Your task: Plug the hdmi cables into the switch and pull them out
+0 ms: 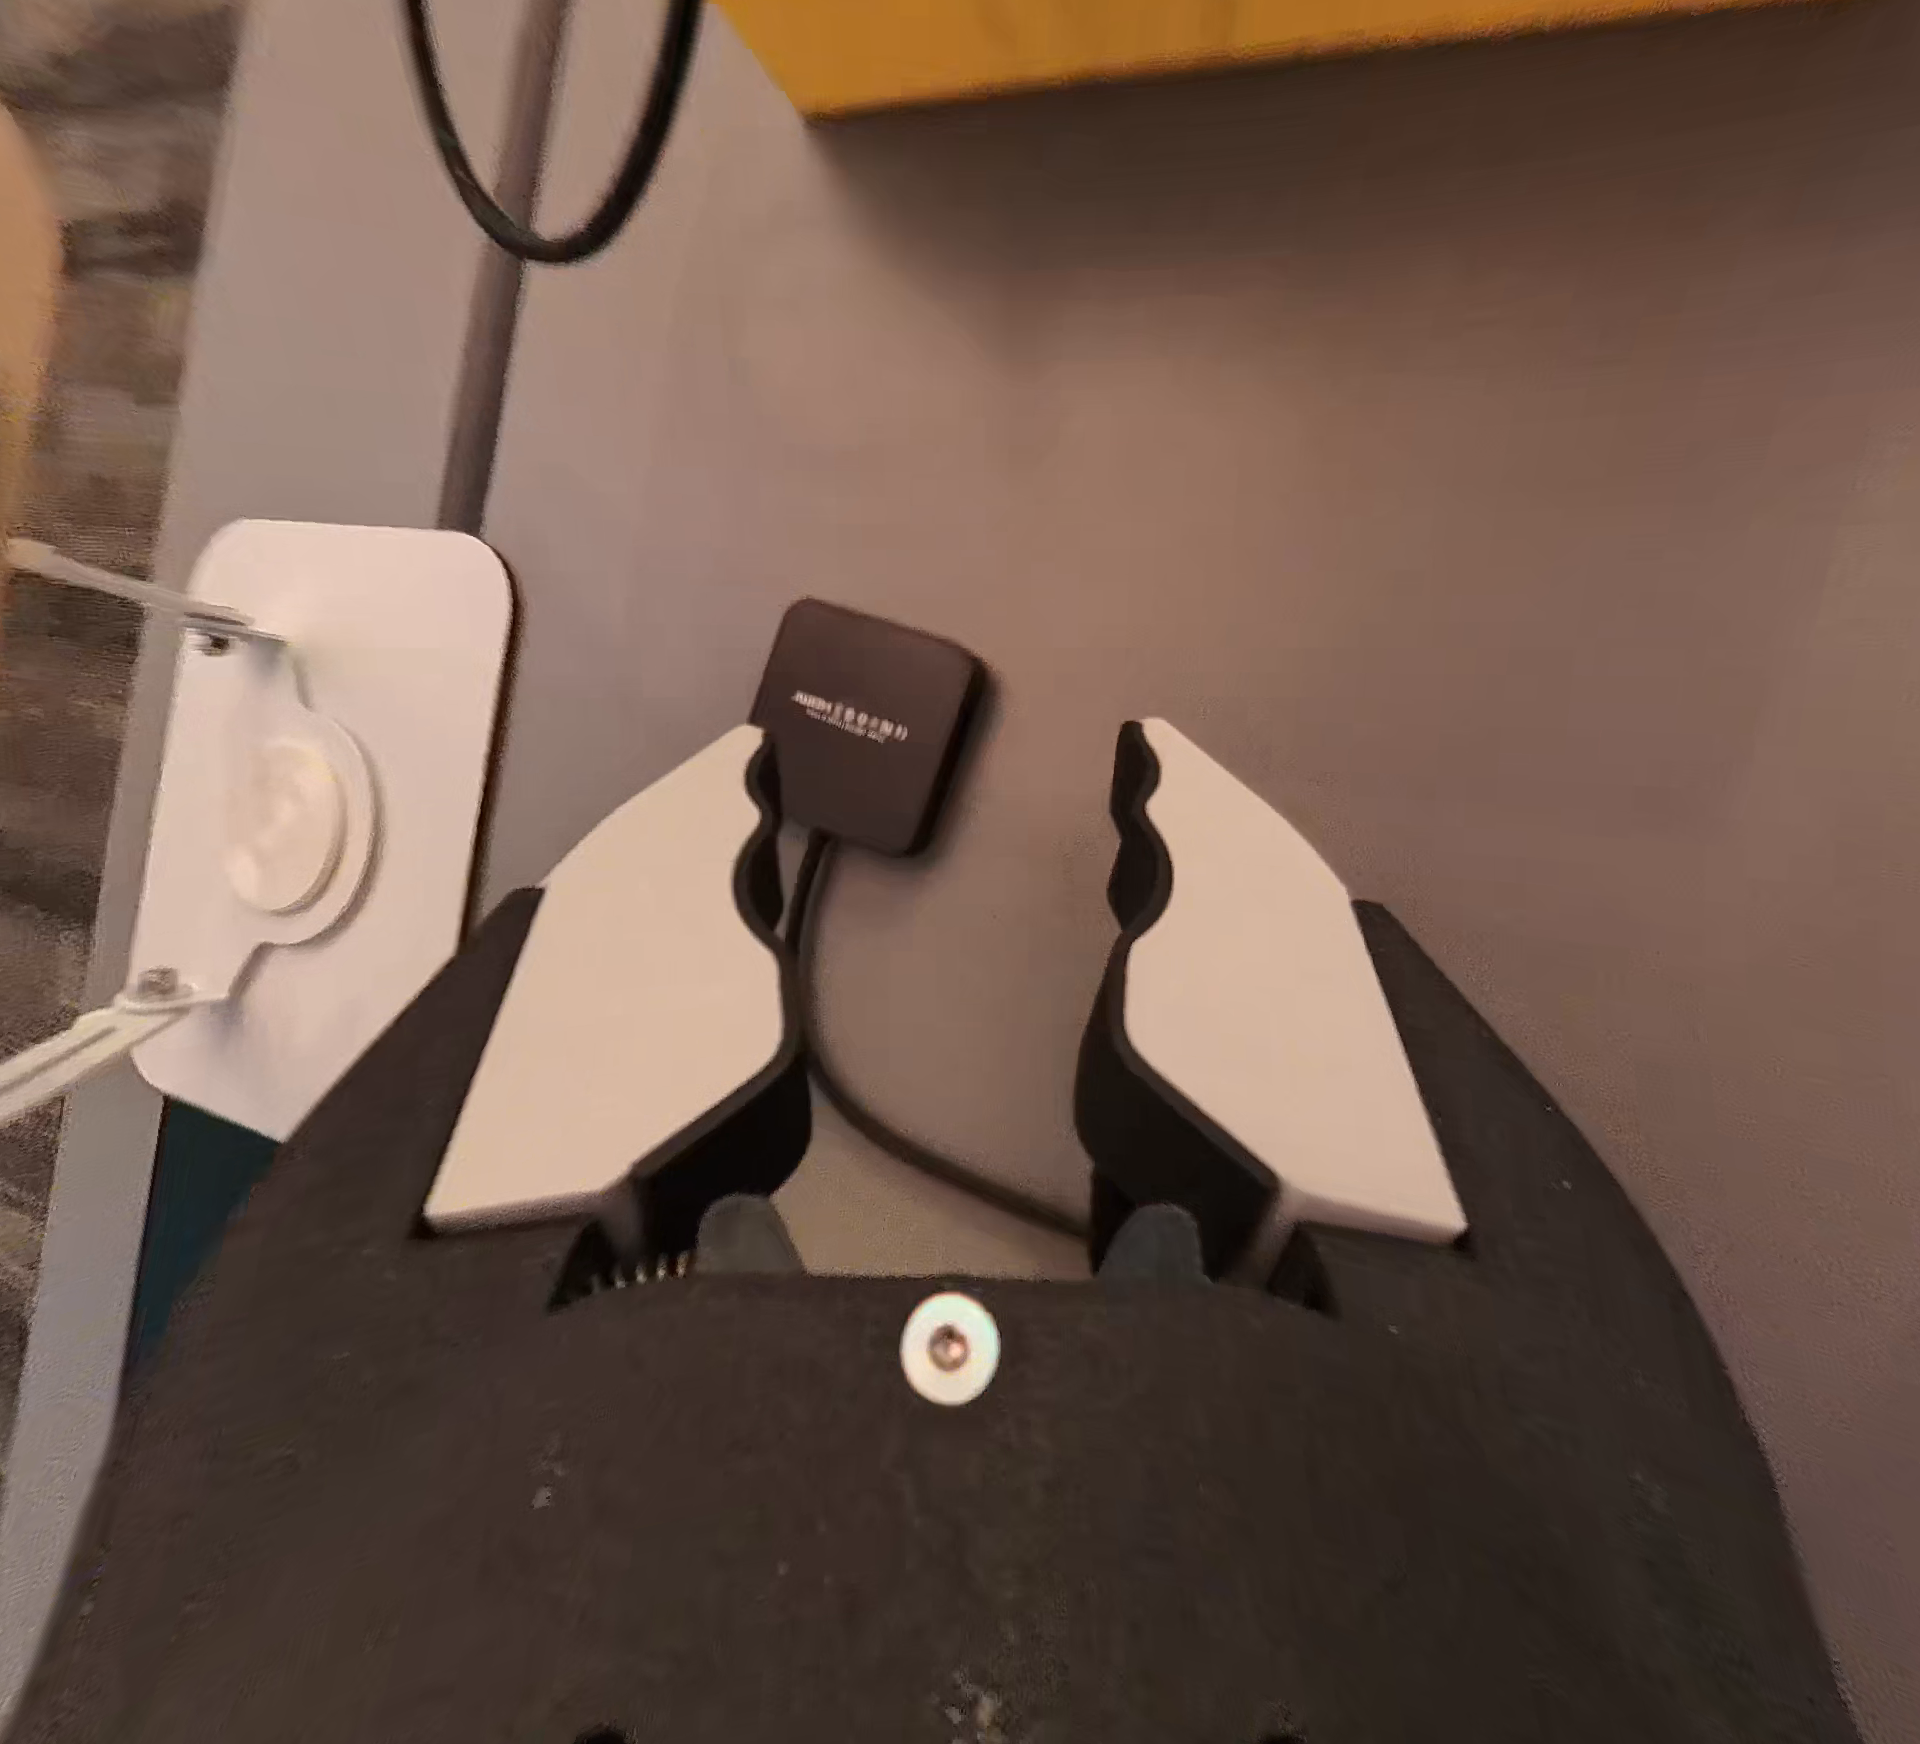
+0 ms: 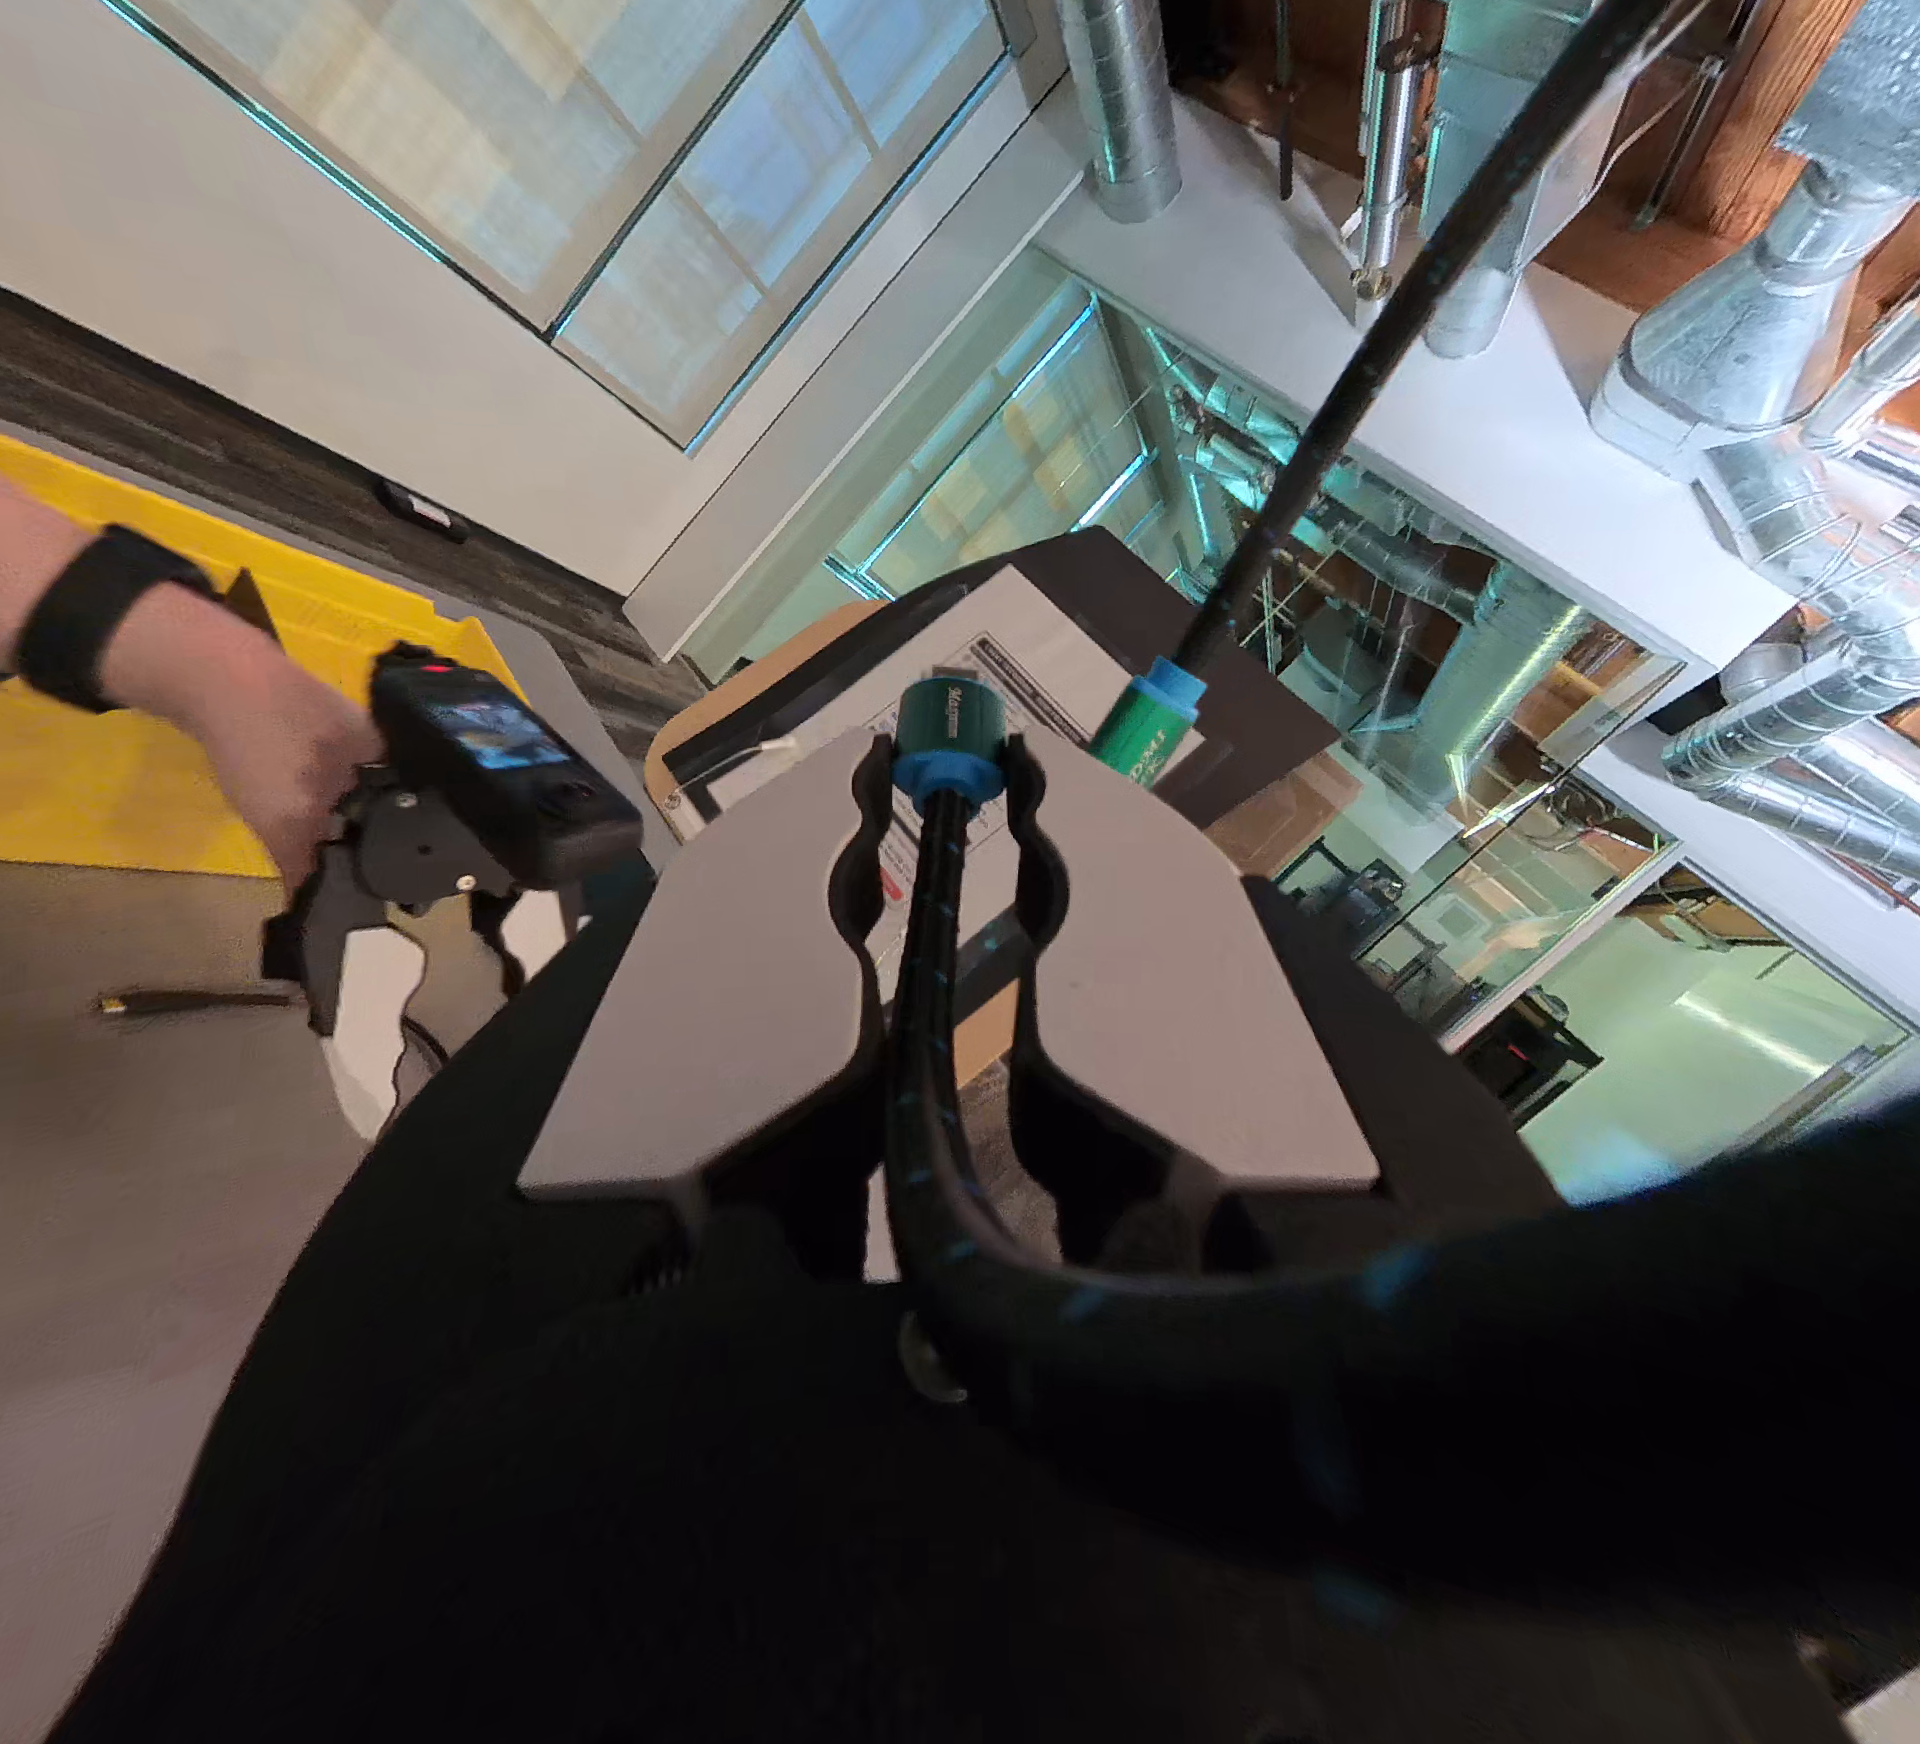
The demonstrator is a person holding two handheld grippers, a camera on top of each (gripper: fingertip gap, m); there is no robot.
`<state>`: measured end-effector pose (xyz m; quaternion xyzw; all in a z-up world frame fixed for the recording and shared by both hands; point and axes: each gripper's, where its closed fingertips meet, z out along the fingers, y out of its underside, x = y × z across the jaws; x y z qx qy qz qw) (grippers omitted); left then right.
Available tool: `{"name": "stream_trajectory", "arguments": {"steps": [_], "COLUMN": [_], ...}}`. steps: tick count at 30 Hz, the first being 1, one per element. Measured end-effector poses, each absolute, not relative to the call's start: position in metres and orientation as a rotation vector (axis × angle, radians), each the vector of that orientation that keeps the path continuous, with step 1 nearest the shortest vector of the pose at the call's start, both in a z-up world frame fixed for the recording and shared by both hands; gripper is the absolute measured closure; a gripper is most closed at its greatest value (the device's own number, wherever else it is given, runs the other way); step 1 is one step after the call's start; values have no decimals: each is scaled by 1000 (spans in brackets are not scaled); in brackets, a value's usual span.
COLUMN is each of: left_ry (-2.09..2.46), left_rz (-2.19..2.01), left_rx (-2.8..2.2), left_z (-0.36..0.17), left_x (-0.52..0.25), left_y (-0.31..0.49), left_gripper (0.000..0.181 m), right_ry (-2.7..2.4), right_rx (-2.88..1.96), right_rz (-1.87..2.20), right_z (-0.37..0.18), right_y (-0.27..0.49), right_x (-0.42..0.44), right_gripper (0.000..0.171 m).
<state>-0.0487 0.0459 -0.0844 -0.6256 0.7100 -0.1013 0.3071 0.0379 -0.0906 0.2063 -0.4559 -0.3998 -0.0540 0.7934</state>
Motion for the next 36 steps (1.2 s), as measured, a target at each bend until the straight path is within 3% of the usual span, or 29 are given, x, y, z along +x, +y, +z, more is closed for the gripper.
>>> {"name": "stream_trajectory", "arguments": {"steps": [6,12,18,23,31,36], "left_ry": [2056,2095,2138,2152,2059,1828], "left_rz": [-286,-213,-315,-409,-414,-483], "left_rx": [-1670,-1695,-1706,-1806,-2108,-2015], "left_z": [-118,-149,-153,-157,-144,-95], "left_x": [-44,-53,-49,-48,-54,-45], "left_y": [77,101,99,92,80,71], "left_gripper": [103,112,103,114,115,115], "right_ry": [-831,-807,-820,-853,-877,-857], "right_rx": [-972,-953,-962,-983,-1002,-1052], "right_rz": [-99,-60,-49,-78,-75,-59], "right_z": [214,219,217,212,206,201], "right_y": [-98,-102,-98,-95,-90,-79], "right_x": [56,71,76,75,74,74], "right_gripper": [149,149,149,149,149,149]}}
